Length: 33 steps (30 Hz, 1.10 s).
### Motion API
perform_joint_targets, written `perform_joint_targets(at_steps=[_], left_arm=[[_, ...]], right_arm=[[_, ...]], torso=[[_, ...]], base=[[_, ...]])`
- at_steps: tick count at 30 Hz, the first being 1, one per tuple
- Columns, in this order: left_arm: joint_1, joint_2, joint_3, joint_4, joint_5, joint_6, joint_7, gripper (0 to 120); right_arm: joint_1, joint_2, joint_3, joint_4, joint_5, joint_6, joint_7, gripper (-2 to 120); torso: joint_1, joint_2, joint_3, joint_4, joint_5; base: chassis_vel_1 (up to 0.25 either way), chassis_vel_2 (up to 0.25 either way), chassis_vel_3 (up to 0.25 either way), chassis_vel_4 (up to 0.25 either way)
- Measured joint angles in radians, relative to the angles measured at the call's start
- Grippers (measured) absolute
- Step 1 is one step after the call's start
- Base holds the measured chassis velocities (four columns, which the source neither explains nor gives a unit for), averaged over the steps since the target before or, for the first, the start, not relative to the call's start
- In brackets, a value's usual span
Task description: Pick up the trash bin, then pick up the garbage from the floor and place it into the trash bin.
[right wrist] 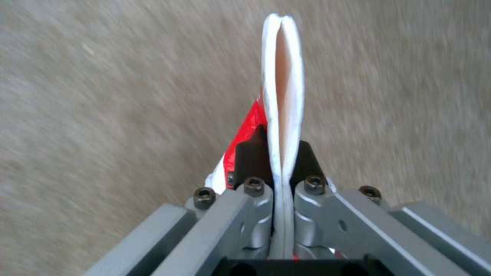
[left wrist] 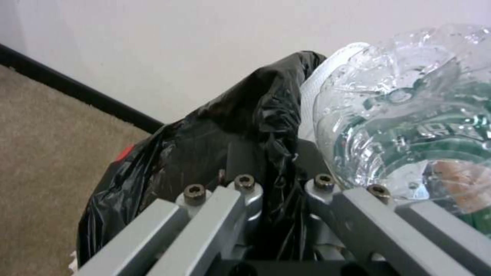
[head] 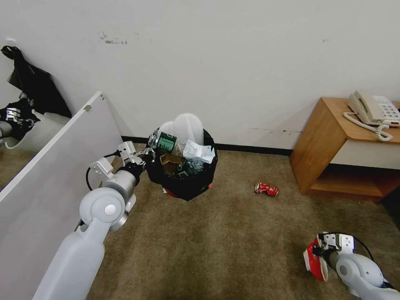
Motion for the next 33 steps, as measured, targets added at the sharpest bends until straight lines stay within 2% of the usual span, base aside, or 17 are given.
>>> perform_joint_targets(at_steps=[13, 21, 23, 33], left_arm=[[0.001, 0.0, -0.001, -0.002, -0.002, 0.002, -0.002, 4], [0.012, 0.002, -0.001, -0.003, -0.004, 0.008, -0.004, 4], [0.018, 0.003, 0.003, -0.006, -0.004, 0.015, -0.01, 4], [0.026, 0.002, 0.01, -0.003, -0.004, 0.025, -0.018, 4]], right_arm=[[-0.026, -0.02, -0.021, 0.239, -0.025, 0.001, -0.007, 0], [-0.014, -0.025, -0.025, 0.303, -0.081, 0.048, -0.06, 0], [0.006, -0.016, -0.029, 0.338, -0.117, 0.083, -0.083, 0], [0.077, 0.009, -0.036, 0.434, -0.131, 0.096, -0.103, 0]], torso=[[0.0, 0.0, 0.0, -0.0002, 0.0], [0.0, 0.0, 0.0, -0.0001, 0.0], [0.0, 0.0, 0.0, -0.0002, 0.0], [0.0, 0.0, 0.0, -0.0001, -0.0001]], base=[[0.0, 0.0, 0.0, 0.0], [0.0, 0.0, 0.0, 0.0], [0.0, 0.0, 0.0, 0.0], [0.0, 0.0, 0.0, 0.0]])
